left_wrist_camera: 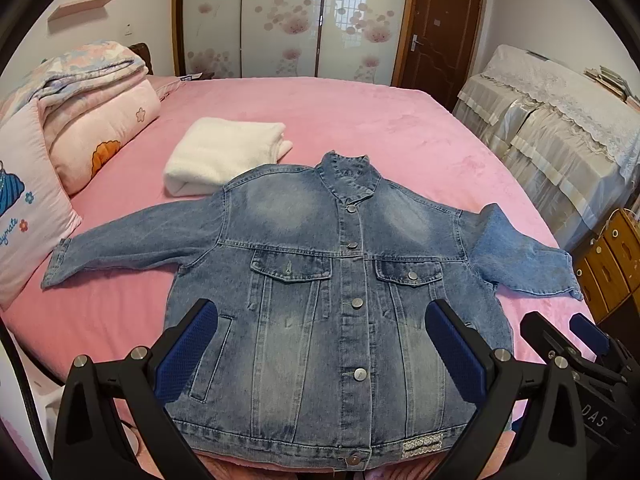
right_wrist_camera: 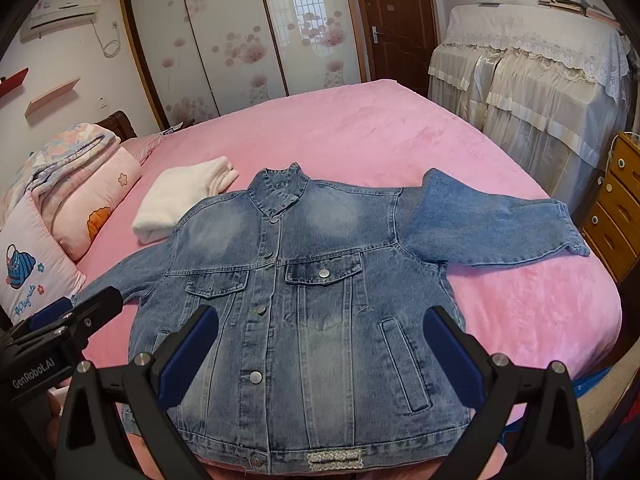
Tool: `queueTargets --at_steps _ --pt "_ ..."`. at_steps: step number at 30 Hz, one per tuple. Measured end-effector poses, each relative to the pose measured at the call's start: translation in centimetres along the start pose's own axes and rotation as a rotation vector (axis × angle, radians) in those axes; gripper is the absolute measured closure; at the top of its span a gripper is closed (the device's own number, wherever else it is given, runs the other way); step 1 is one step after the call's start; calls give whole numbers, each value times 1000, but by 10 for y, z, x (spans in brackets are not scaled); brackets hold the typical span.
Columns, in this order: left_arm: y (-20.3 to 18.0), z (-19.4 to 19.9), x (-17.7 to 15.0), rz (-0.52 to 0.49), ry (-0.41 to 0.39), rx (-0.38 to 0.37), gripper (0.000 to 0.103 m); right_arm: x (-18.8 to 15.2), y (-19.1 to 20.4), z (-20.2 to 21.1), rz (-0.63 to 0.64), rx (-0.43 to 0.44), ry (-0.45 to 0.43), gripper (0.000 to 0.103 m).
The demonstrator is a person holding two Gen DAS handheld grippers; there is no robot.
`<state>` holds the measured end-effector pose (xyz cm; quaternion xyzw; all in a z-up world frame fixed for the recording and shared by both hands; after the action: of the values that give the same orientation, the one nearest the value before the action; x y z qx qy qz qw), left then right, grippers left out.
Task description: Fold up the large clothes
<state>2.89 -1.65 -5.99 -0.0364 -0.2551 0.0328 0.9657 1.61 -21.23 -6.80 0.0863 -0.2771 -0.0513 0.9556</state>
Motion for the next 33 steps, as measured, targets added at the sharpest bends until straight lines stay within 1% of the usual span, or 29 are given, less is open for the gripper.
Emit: queueTargets --at_steps 6,11,17,19,24,28,33 --pt "4 -3 -6 18 16 1 0 -4 -2 -1 -2 2 8 0" --pt "4 -4 -11 14 22 3 0 -5 -3 -2 -4 2 12 0" --pt "4 -3 -13 -14 -1 30 0 -9 1 -2 2 -4 12 0" --pt "4 -2 -13 -18 -4 19 0 -11 2 -3 6 -18 15 0" --pt "9 0 -11 -10 -4 -9 0 -16 10 -4 20 -20 29 0" --pt "8 1 -12 -11 -2 -21 0 -14 11 1 26 -31 13 0" --pt "3 6 -13 -25 -4 -36 0 -9 9 10 13 -23 -12 0"
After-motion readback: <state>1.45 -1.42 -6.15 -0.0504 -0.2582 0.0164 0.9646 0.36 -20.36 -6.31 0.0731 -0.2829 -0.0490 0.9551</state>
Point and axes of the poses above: each gripper's, at about its wrist camera, not at the fingertips, and z roughly against the way its jaws point, y to its left, x to its top, the point moved 8 cm from there along -z, roughly the way its jaws point, and after that the axes turned 13 degrees about y, right-handed, at the moved point
